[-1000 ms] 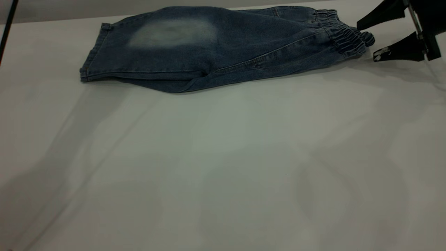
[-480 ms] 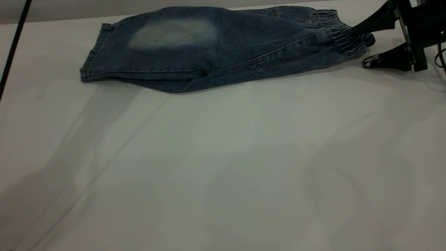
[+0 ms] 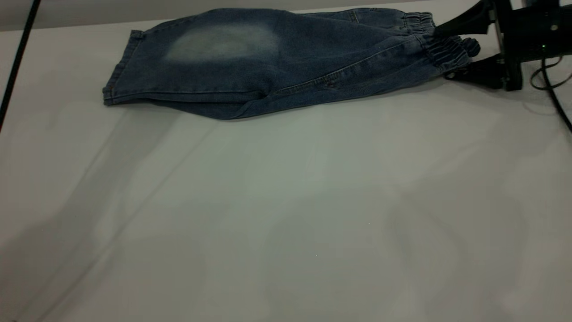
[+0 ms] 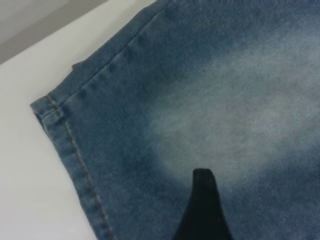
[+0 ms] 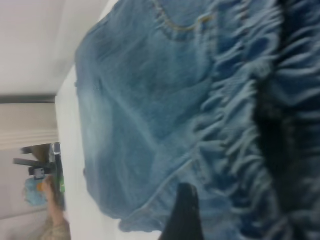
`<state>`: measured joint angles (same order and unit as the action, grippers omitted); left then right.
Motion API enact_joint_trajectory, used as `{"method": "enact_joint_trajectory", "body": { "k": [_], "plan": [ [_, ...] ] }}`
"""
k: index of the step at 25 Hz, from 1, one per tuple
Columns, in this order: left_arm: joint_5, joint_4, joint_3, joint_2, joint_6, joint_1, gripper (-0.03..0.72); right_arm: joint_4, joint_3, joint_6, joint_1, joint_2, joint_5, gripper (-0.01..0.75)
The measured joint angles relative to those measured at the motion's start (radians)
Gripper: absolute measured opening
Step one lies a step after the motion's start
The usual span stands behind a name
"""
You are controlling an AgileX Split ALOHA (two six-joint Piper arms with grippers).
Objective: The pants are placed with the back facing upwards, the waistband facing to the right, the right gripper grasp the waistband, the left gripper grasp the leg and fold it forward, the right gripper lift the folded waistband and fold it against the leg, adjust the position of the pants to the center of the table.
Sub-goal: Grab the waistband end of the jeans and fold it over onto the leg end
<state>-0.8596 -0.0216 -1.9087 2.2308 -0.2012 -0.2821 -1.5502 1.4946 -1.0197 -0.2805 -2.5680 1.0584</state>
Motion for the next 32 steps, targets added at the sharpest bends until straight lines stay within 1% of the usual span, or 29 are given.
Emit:
{"method": "enact_joint_trajectory", "body": {
  "k": [3,5,8,10,14,15,16,17,21,24,27,32],
  "plan": [
    [0.001,0.001,0.000,0.000,0.000,0.000,0.517,-0.008,0.018,-0.008,0.031,-0.009,-0.001,0.559],
    [0.001,0.001,0.000,0.000,0.000,0.000,0.517,0.002,0.035,-0.006,0.043,-0.011,-0.012,0.545],
    [0.001,0.002,0.000,0.000,-0.001,0.000,0.517,0.022,0.057,-0.001,0.051,-0.013,-0.021,0.473],
    [0.001,0.005,0.000,0.000,-0.001,0.000,0.517,0.043,0.070,0.009,0.051,-0.014,-0.024,0.386],
    [0.006,0.050,0.000,0.000,-0.001,0.000,0.517,0.055,0.079,0.015,0.051,-0.014,-0.036,0.170],
    [0.009,0.064,0.000,0.000,-0.005,0.000,0.517,0.055,0.079,0.015,0.051,-0.014,-0.037,0.124],
    [0.013,0.075,0.000,0.001,-0.005,-0.003,0.517,0.057,0.079,0.015,0.051,-0.014,-0.041,0.097],
    [0.018,0.079,0.000,0.002,-0.005,-0.007,0.517,0.063,0.079,0.016,0.051,-0.011,-0.049,0.087],
    [0.032,0.074,-0.001,0.017,-0.026,-0.033,0.517,0.107,0.079,0.020,0.053,0.000,-0.091,0.087],
    [0.026,0.077,-0.033,0.049,-0.028,-0.063,0.517,0.130,0.079,0.023,0.053,0.013,-0.107,0.087],
    [0.015,0.076,-0.094,0.097,-0.028,-0.094,0.517,0.142,0.079,0.029,0.053,0.036,-0.120,0.087],
    [-0.060,0.074,-0.250,0.224,-0.027,-0.138,0.517,0.204,0.079,0.053,0.053,0.061,-0.129,0.087]
  ]
}}
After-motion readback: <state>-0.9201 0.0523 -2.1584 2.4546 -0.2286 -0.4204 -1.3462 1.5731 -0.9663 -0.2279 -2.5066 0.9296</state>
